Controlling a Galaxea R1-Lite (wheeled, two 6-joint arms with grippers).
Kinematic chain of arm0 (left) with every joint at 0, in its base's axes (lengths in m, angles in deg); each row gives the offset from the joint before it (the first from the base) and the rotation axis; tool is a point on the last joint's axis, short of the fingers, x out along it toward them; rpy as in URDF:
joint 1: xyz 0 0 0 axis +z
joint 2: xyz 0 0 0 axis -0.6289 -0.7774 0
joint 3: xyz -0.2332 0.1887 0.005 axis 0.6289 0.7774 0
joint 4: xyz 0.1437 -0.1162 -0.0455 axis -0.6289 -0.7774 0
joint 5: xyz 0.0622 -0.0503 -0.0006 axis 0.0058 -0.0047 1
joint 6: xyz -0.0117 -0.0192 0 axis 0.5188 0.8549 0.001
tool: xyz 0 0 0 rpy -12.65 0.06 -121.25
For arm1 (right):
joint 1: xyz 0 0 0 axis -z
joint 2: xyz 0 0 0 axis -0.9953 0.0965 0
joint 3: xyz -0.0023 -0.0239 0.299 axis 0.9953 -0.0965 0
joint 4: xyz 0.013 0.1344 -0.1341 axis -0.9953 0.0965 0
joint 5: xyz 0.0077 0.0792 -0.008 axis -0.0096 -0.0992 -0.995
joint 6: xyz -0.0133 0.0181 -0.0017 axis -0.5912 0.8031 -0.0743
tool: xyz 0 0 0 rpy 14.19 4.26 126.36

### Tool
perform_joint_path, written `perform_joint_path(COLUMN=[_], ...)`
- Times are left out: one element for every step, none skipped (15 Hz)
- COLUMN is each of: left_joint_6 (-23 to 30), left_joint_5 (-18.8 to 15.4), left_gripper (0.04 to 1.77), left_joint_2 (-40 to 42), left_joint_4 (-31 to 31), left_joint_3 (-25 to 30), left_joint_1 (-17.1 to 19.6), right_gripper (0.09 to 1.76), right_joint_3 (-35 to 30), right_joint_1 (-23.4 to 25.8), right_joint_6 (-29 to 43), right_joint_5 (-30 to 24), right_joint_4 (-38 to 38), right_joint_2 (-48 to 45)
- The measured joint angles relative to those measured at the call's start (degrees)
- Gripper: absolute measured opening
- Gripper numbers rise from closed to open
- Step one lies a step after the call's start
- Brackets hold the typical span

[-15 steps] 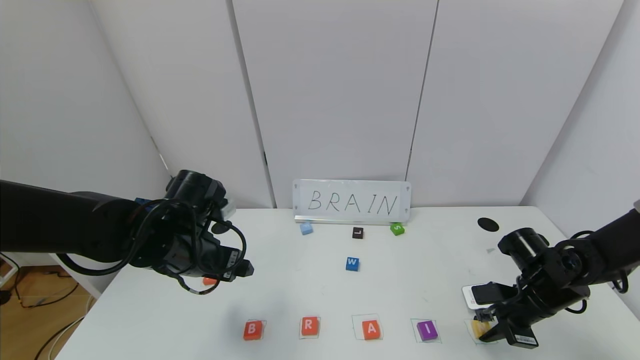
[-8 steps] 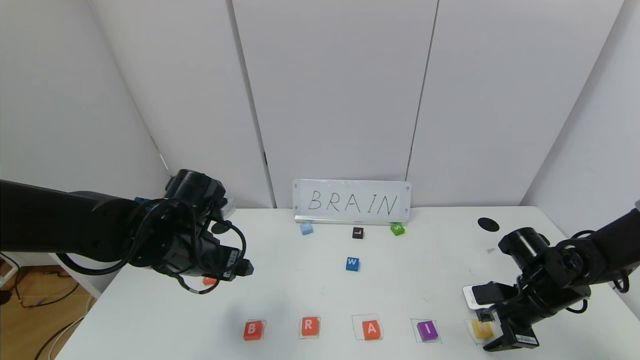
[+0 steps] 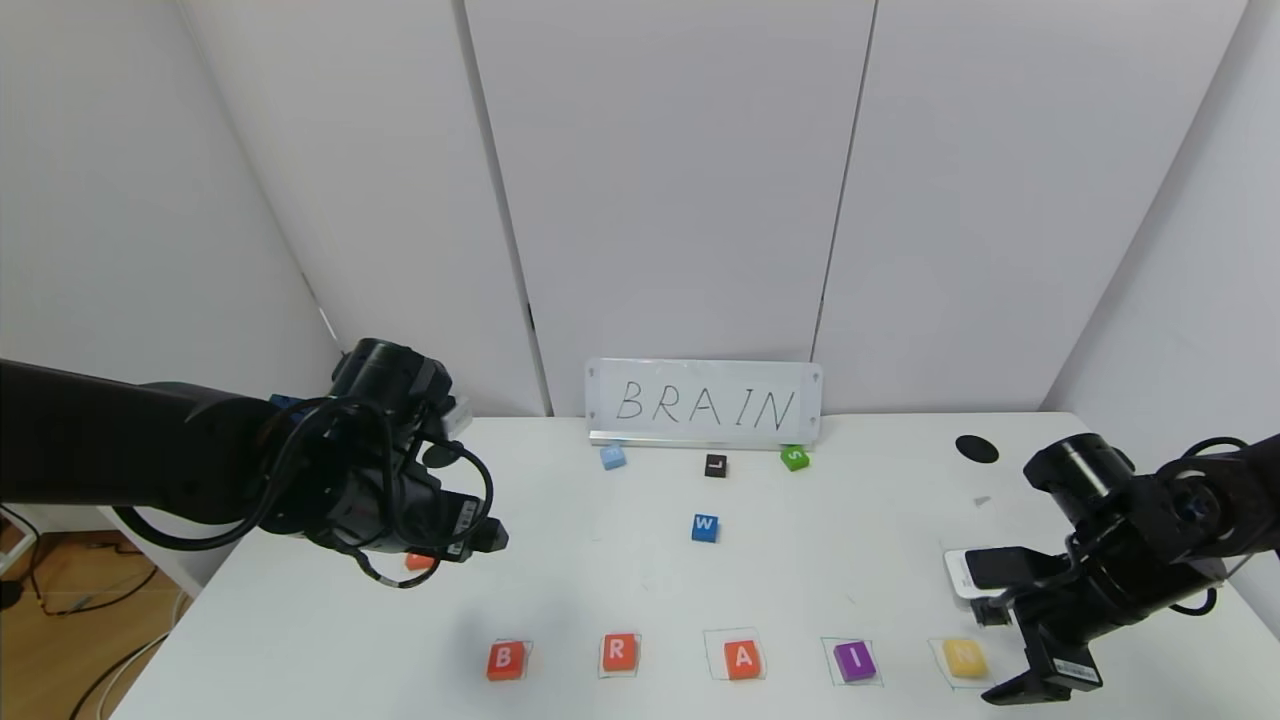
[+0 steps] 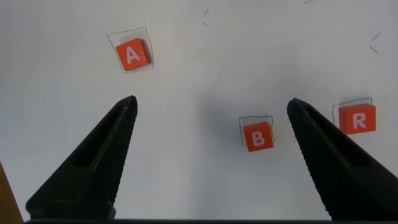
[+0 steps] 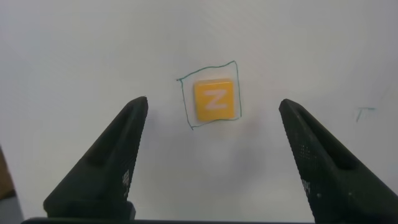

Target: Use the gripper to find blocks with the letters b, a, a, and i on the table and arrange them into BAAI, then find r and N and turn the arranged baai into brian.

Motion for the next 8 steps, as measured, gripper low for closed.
perform_joint_path(left_joint_6=[0.05, 0.05, 0.05, 0.16, 0.5, 0.85, 1.28, 1.48], left_joint_5=[0.02, 0.02, 0.13, 0.24, 0.33, 0.3, 0.33, 0.35], left_gripper=[1.72, 1.72, 1.72, 1.72, 1.72, 1.72, 1.72, 1.72], left_joint_2=[0.17, 0.33, 0.38, 0.41, 0.52, 0.8, 1.32, 1.77], left_joint_4=[0.0, 0.0, 0.02, 0.52, 2.61, 5.45, 7.56, 8.08], left_joint_3=[0.15, 0.2, 0.22, 0.22, 0.22, 0.45, 1.3, 1.85], left_joint_1=[-0.13, -0.35, -0.4, -0.44, -0.44, -0.35, 0.02, 0.39], right_gripper=[1.55, 1.57, 1.59, 1.6, 1.62, 1.63, 1.64, 1.65], right_joint_3=[0.52, 1.16, 1.57, 1.88, 2.1, 2.26, 2.39, 2.47], right_joint_1=[-0.2, -0.52, -0.85, -1.22, -1.63, -1.96, -2.12, -2.12], right_joint_6=[7.09, 14.51, 21.71, 30.09, 38.4, 45.03, 50.47, 52.77], right_joint_5=[-1.04, -1.63, -1.83, -1.69, -0.71, 1.07, 3.51, 5.16], right_joint_4=[0.68, 1.17, 1.39, 1.39, 1.37, 1.3, 1.26, 1.19], right_joint_2=[-1.65, -3.35, -4.79, -6.53, -8.81, -11.28, -13.8, -15.82])
